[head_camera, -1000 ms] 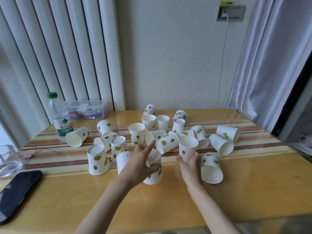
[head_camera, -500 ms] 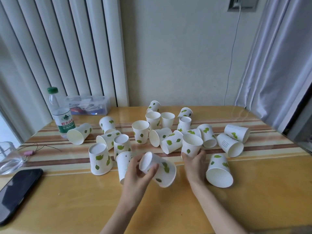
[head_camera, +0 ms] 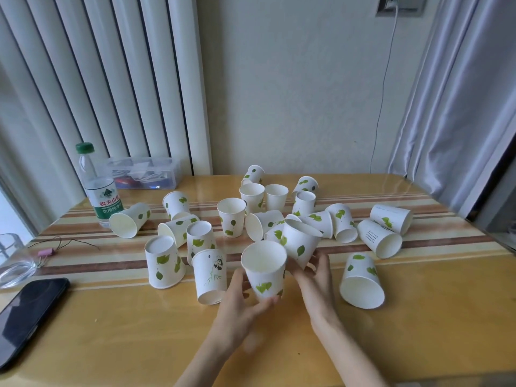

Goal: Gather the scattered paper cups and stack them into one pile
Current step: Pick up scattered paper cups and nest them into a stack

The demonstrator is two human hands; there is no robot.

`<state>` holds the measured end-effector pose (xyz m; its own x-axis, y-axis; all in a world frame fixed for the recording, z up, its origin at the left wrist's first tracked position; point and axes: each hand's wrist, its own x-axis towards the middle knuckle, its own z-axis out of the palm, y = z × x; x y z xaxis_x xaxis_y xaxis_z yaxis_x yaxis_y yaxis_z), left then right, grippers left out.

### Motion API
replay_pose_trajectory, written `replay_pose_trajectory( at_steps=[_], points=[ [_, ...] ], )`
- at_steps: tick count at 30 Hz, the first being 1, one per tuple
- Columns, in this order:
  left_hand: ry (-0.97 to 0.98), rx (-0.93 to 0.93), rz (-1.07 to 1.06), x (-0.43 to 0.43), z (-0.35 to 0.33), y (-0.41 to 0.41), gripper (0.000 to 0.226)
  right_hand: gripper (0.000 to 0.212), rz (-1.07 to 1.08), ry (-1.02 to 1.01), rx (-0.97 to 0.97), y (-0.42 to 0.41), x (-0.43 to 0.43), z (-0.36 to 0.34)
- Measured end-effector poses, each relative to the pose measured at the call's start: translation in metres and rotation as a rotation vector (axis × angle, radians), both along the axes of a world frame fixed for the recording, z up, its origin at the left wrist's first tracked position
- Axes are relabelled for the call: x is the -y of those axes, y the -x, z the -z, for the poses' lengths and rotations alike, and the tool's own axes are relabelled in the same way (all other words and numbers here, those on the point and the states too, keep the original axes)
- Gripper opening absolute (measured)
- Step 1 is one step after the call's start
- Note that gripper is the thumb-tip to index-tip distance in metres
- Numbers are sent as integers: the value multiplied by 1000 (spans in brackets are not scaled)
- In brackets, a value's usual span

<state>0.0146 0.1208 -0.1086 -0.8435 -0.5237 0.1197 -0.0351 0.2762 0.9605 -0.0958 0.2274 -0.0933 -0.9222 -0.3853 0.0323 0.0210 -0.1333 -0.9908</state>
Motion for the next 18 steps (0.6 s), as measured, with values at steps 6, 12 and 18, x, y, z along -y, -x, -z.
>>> replay_pose_trajectory(
  at_steps=[6,12,18],
  points=[
    [293,174,-85,11,12,0,43,53,-6,123,-134,8,-5,-15],
    [336,164,-83,10,23,-7,49,48,-259,4,-253,-6,2,-24],
    [304,-7,-201,2,9,-48,30,71,-384,-242,-175,-15,-1,-6]
  ],
)
